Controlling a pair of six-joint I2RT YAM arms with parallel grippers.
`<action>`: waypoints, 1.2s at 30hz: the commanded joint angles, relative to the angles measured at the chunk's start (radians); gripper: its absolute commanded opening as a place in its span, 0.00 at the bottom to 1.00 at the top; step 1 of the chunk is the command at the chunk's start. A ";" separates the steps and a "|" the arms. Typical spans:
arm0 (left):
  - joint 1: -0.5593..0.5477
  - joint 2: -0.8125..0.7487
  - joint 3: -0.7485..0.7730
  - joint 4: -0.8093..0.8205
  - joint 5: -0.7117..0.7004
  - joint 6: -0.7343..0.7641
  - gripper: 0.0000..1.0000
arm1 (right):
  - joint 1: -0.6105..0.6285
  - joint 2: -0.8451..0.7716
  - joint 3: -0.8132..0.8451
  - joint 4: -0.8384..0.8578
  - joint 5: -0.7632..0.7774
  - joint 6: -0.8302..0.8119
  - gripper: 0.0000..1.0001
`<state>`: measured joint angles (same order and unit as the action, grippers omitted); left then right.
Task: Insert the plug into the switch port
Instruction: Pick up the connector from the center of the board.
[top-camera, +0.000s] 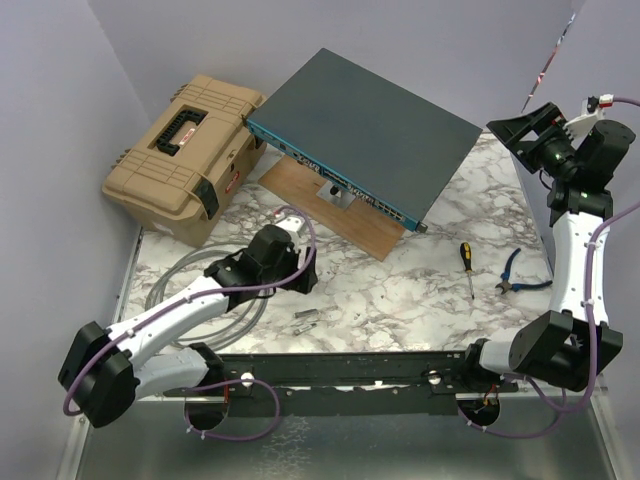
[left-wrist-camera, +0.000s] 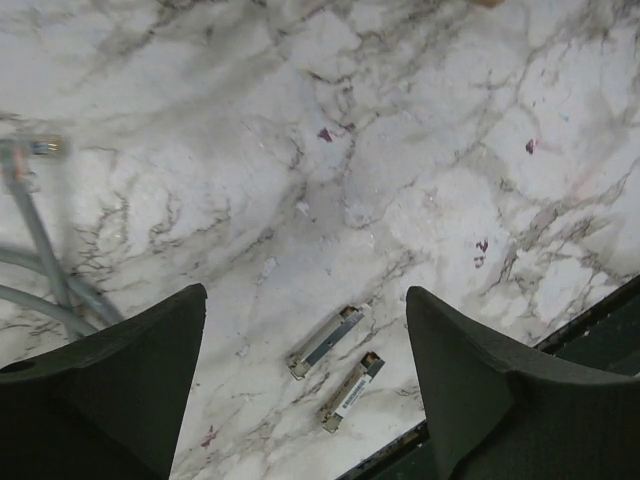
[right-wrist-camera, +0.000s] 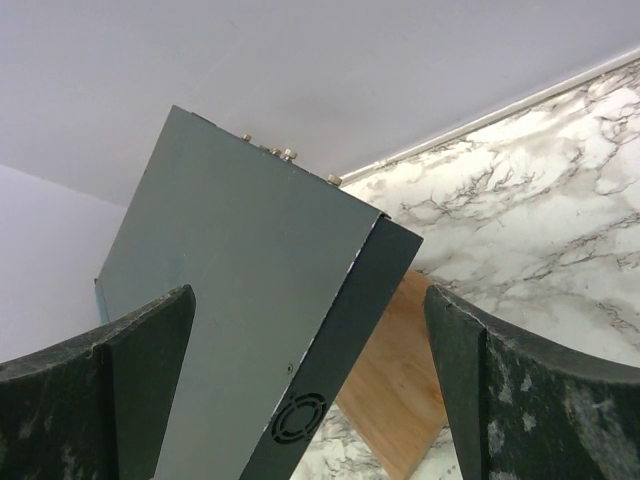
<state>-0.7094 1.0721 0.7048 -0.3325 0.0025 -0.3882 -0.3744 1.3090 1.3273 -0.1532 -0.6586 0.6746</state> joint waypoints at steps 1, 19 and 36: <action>-0.092 0.083 -0.016 -0.026 -0.024 0.010 0.80 | -0.003 -0.007 -0.001 -0.036 0.022 -0.025 1.00; -0.190 0.262 -0.037 -0.033 -0.014 0.032 0.52 | -0.003 0.004 -0.023 -0.009 0.002 0.002 1.00; -0.192 0.374 -0.028 0.050 -0.027 0.043 0.20 | -0.003 0.016 -0.023 0.004 -0.009 0.013 1.00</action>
<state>-0.8989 1.4097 0.6792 -0.3069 -0.0086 -0.3553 -0.3744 1.3148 1.3151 -0.1711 -0.6563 0.6804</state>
